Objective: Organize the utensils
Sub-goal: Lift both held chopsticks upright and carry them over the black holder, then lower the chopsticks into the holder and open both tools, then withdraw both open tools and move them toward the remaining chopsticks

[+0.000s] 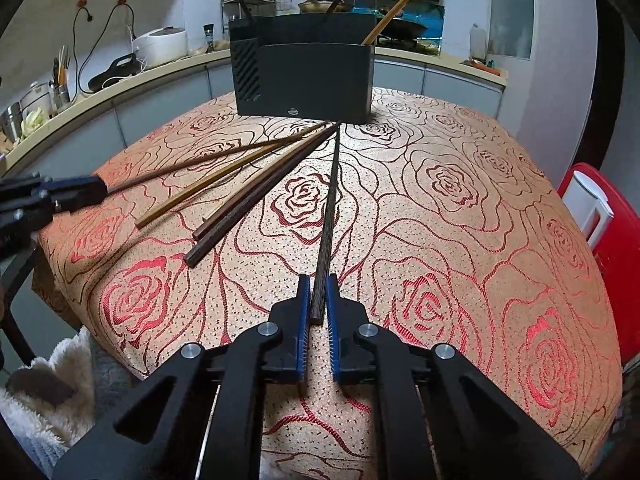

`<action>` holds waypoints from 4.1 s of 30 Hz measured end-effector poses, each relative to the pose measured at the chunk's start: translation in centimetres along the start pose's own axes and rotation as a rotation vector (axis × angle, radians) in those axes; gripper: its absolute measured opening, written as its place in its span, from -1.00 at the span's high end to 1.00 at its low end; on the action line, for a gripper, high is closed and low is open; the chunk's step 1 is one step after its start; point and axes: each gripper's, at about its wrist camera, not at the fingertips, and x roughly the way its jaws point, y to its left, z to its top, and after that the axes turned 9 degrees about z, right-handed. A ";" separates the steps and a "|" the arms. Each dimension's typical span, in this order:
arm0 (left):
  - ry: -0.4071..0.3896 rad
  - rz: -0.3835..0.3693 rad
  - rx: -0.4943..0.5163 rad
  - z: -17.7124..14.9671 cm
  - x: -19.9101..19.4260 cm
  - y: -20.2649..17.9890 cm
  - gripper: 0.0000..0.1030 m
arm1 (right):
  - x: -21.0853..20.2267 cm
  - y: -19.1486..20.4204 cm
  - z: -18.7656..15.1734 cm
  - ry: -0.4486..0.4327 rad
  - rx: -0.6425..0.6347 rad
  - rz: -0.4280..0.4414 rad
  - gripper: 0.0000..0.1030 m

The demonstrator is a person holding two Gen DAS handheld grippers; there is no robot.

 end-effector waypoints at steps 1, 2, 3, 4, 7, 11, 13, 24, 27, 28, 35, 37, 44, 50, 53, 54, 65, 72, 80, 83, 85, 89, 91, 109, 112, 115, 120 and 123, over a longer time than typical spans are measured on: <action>-0.012 0.007 0.001 0.4 -0.3 0.2 0.88 | 0.0 -0.1 0.1 0.004 0.009 0.007 0.84; -0.020 0.011 0.000 0.7 -0.5 0.4 0.88 | -0.2 -0.5 0.3 0.002 0.029 0.016 0.85; -0.028 0.014 -0.003 0.9 -0.8 0.7 0.88 | -0.4 -0.7 0.4 -0.004 0.039 0.018 0.85; -0.038 0.016 -0.008 1.3 -1.2 1.0 0.88 | -0.8 -1.0 0.6 -0.013 0.047 0.019 0.85; -0.064 0.022 -0.018 2.4 -2.2 2.0 0.88 | -2.3 -1.6 1.6 -0.059 0.066 0.024 0.85; -0.111 0.038 -0.021 3.9 -3.7 2.9 0.88 | -4.5 -2.4 3.2 -0.124 0.086 0.035 0.85; -0.139 0.049 -0.016 4.6 -4.5 3.2 0.88 | -5.7 -2.8 4.1 -0.159 0.090 0.042 0.85; -0.221 0.069 -0.029 8.5 -5.7 5.2 0.88 | -9.7 -4.4 10.0 -0.322 0.090 0.067 0.85; -0.236 0.065 -0.025 9.8 -5.6 5.6 0.88 | -10.0 -4.8 11.9 -0.345 0.089 0.077 0.85; -0.239 0.064 -0.027 10.5 -5.4 5.8 0.88 | -10.0 -4.9 12.4 -0.348 0.090 0.079 0.85; -0.218 0.029 -0.046 13.8 -3.9 7.5 0.88 | -8.6 -7.4 17.4 -0.317 0.144 0.135 0.85; -0.200 0.013 -0.056 15.0 -3.2 8.0 0.88 | -8.1 -8.1 18.8 -0.293 0.168 0.143 0.85; -0.190 0.008 -0.026 18.7 -2.5 8.4 0.88 | -7.7 -8.7 22.8 -0.266 0.186 0.144 0.85; -0.214 -0.007 0.017 22.8 -3.5 7.7 0.88 | -9.1 -8.8 26.5 -0.283 0.178 0.126 0.85; -0.219 -0.018 0.022 25.2 -3.8 7.3 0.88 | -10.2 -8.5 28.4 -0.300 0.159 0.098 0.85; -0.223 -0.015 0.025 25.8 -3.9 7.2 0.88 | -10.6 -8.4 29.1 -0.308 0.149 0.087 0.85; -0.279 0.037 0.031 32.8 -3.5 5.8 0.88 | -10.6 -8.8 34.1 -0.326 0.128 0.046 0.85; -0.293 0.059 0.008 34.7 -1.1 5.2 0.88 | -7.6 -8.4 35.5 -0.278 0.120 0.051 0.85; -0.206 0.096 0.025 32.8 4.6 4.7 0.88 | -2.7 -8.0 35.3 -0.178 0.134 0.053 0.85; -0.180 0.111 0.025 32.0 6.2 4.7 0.88 | -1.2 -8.0 35.0 -0.148 0.139 0.060 0.85; -0.161 0.113 0.016 31.7 7.1 4.9 0.88 | -0.4 -7.8 35.0 -0.135 0.138 0.063 0.85; -0.146 0.112 -0.005 31.4 7.5 5.4 0.87 | 0.5 -7.7 34.8 -0.119 0.149 0.079 0.83; -0.152 0.116 -0.013 31.4 7.2 5.7 0.85 | 0.5 -7.7 34.7 -0.119 0.156 0.091 0.75; -0.262 0.134 -0.095 29.6 1.5 8.0 -0.57 | -4.5 -7.1 33.0 -0.226 0.119 0.070 0.13; -0.264 0.145 -0.086 28.3 1.0 7.9 -0.59 | -5.3 -6.8 32.2 -0.241 0.102 0.064 0.10; -0.257 0.143 -0.097 26.8 0.6 7.7 -0.63 | -6.0 -6.5 30.9 -0.259 0.094 0.056 -0.06; -0.240 0.168 -0.085 24.2 0.3 7.6 -0.63 | -6.4 -6.0 28.4 -0.270 0.075 0.030 -0.06; -0.239 0.186 -0.058 22.3 0.2 7.2 -0.63 | -6.3 -5.5 26.8 -0.277 0.058 0.003 -0.06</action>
